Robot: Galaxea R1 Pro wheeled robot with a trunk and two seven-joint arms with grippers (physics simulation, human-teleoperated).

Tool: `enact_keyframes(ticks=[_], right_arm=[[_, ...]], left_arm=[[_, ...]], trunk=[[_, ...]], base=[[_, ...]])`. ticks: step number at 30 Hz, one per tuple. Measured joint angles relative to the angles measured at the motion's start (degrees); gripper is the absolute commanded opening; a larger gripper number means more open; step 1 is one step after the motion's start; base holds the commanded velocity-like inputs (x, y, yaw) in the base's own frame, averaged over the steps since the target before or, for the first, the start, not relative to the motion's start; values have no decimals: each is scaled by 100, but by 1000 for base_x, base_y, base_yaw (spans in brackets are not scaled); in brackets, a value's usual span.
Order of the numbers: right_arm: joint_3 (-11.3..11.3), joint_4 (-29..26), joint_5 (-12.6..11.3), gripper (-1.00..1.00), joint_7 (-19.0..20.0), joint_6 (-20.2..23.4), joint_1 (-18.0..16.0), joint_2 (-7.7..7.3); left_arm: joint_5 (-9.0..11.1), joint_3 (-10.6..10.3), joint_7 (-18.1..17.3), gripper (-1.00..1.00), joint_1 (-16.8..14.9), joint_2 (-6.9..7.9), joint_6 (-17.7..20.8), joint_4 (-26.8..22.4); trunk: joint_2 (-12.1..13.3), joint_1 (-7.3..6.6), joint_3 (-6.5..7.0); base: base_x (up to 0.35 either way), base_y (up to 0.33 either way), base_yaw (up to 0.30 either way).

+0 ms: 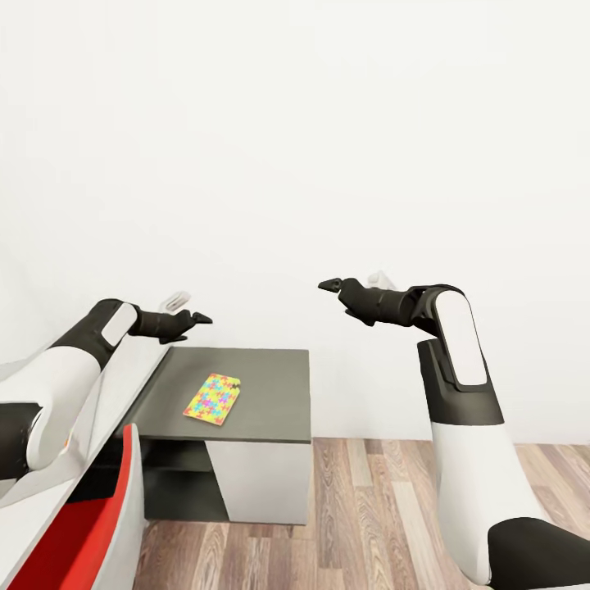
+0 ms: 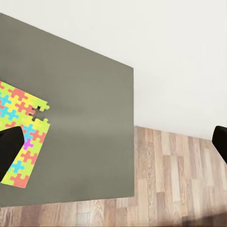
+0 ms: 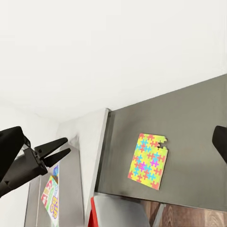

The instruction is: Put all the toys in the child's room - the three board games (two on the bed and one on the table), the two jigsaw puzzles on the table, and the tennis ball on the table - inside the toy box on the table in the child's room.

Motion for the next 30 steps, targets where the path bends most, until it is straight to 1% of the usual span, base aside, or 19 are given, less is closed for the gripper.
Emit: enact_keyframes(ticks=[2, 3, 9, 10, 12, 15, 20, 25, 27, 28, 30], right_arm=[[1, -1, 1, 100, 3, 0, 0, -2], [1, 3, -1, 100, 3, 2, 0, 2], [2, 34, 3, 100, -1, 1, 0, -3], [2, 88, 42, 100, -1, 5, 0, -8], [2, 126, 96, 100, -1, 11, 0, -12], [2, 193, 272, 100, -2, 37, 0, -22], [1, 423, 700, 100, -3, 67, 5, -49], [-1, 620, 981, 100, -7, 71, 57, -55], [-5, 728, 1166, 100, -9, 72, 107, -57], [-8, 794, 1324, 100, -8, 78, 157, -74], [-7, 848, 1496, 100, -3, 79, 232, -117]], left_arm=[[-6, -1, 28, 100, 7, 3, -18, 8], [-26, -1, 317, 100, 62, 8, -72, 25], [-8, -7, 678, 100, 99, 3, -89, 27], [-10, -11, 783, 100, 118, 2, -93, 28], [-6, -12, 869, 100, 133, 1, -98, 28], [-3, -14, 1091, 100, 159, -3, -116, 28], [-25, -20, 1609, 100, 182, -31, -135, 30], [-54, -21, 1836, 100, 185, -53, -147, 31], [-63, -21, 1892, 100, 185, -59, -205, 31], [-67, -23, 1924, 100, 185, -62, -273, 31], [-69, -25, 1975, 100, 185, -65, -346, 32]], trunk=[[0, 0, 3], [1, 0, 2], [0, 0, 3], [0, 0, 3], [0, 0, 3], [0, 0, 3], [0, 0, 3], [0, 0, 3], [0, 0, 3], [1, 0, 3], [0, 0, 3]], base=[[0, 0, -22], [0, 0, -5], [0, 0, -2], [0, 0, 0], [0, 0, 0], [0, 0, 0], [0, 0, 0], [0, 0, 0], [0, 0, 0], [0, 0, 0], [0, 0, 0]])
